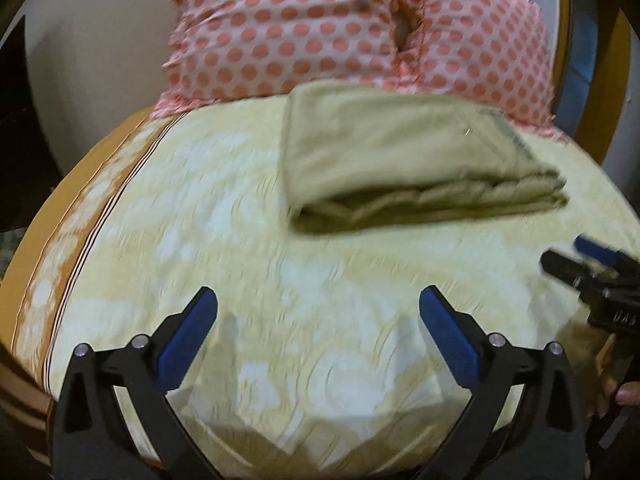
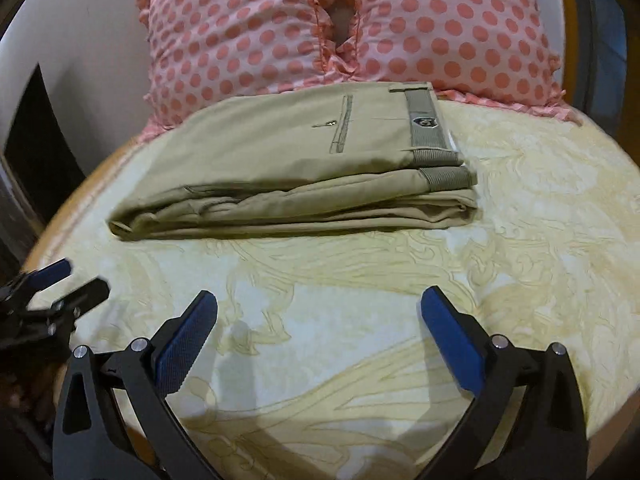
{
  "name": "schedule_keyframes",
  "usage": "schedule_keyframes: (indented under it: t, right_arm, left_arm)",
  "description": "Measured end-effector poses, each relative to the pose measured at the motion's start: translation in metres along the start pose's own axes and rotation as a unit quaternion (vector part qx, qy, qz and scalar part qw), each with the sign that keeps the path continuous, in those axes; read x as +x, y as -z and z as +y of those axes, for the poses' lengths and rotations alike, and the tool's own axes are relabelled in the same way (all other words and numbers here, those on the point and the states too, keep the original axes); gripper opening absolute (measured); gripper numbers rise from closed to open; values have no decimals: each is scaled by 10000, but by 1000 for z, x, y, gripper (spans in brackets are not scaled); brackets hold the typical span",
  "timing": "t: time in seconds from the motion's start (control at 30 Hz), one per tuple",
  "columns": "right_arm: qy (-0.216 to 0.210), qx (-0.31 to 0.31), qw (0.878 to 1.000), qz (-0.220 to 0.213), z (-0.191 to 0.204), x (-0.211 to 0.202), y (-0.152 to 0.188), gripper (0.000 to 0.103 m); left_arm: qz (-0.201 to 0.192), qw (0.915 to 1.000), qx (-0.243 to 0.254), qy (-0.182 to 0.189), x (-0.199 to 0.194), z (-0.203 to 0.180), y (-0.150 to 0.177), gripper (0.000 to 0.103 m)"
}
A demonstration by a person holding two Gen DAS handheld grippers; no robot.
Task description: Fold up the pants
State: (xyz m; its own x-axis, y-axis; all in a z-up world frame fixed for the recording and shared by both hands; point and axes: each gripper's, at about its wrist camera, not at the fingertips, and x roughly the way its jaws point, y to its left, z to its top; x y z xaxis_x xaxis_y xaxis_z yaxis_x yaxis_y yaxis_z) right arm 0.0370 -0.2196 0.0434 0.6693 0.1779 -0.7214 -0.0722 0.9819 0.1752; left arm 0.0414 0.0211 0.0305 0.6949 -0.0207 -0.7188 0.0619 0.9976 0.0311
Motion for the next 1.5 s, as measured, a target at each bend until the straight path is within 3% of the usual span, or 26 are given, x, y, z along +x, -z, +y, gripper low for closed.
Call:
schedule_keyframes:
  t: [0.2,0.4,1.5]
  right_arm:
    - [662,-249,9973,-213,14,0,15,102]
    - [684,-188,9965,-449,13,-4,22,102]
    - [674,-204,9964,-466,13,-4,22,102]
  left_arm:
    - [-193,9997,-111,-39,4,3,13,101]
    - [-434,9989,-131,-72,0,0,21,101]
    - [-445,9989,-120,-64,0,1,21,101]
